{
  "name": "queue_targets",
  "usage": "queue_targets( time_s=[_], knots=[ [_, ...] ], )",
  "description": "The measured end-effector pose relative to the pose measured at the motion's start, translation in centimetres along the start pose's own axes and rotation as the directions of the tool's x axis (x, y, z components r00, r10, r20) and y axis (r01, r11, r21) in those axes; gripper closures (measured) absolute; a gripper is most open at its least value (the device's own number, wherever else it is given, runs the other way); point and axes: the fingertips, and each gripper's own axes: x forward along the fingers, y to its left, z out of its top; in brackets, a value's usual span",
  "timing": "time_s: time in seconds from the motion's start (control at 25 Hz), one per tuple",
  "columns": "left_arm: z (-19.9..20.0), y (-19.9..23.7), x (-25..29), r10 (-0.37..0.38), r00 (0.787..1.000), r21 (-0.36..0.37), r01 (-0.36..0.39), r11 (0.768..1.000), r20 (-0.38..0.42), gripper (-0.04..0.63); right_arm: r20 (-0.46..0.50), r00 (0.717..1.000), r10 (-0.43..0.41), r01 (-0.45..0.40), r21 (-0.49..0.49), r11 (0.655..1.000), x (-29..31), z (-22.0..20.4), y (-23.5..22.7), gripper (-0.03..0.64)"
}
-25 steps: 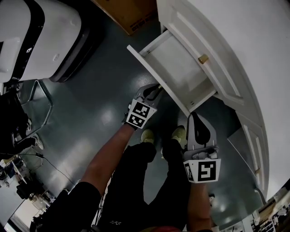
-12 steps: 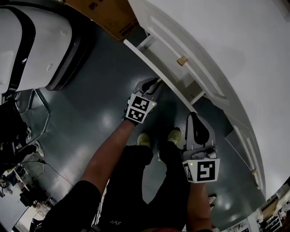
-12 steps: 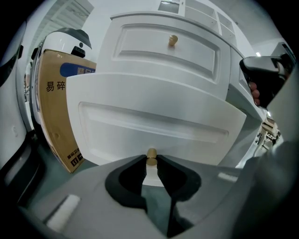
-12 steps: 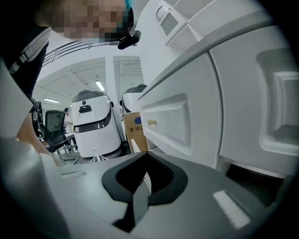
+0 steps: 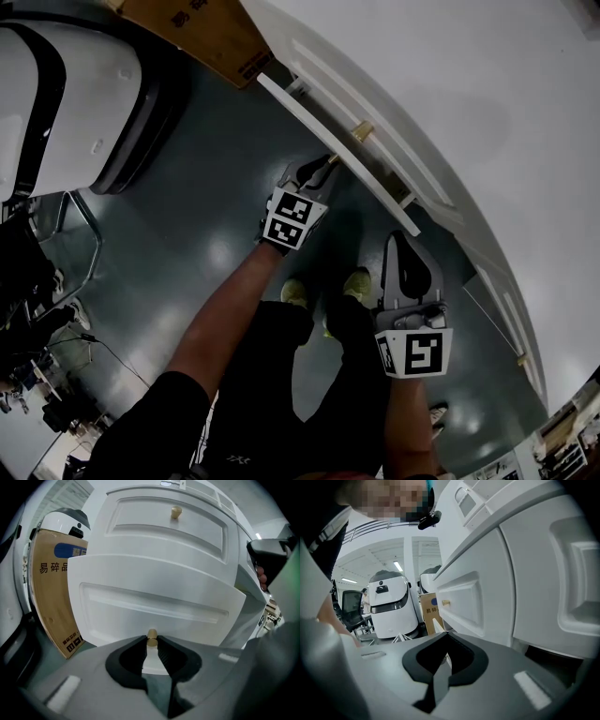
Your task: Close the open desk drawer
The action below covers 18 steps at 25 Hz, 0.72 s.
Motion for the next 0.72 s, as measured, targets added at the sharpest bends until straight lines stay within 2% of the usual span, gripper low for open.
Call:
queue_targets(
  time_s=[0.72],
  knots=[
    [2.5, -0.4, 3.6, -0.008, 1.000, -0.010, 0.008, 1.000, 0.008, 0.523, 0.011, 0.999, -0.036, 0.036, 0.015, 0.999, -0.9, 0.1, -1.6, 0.594]
  ],
)
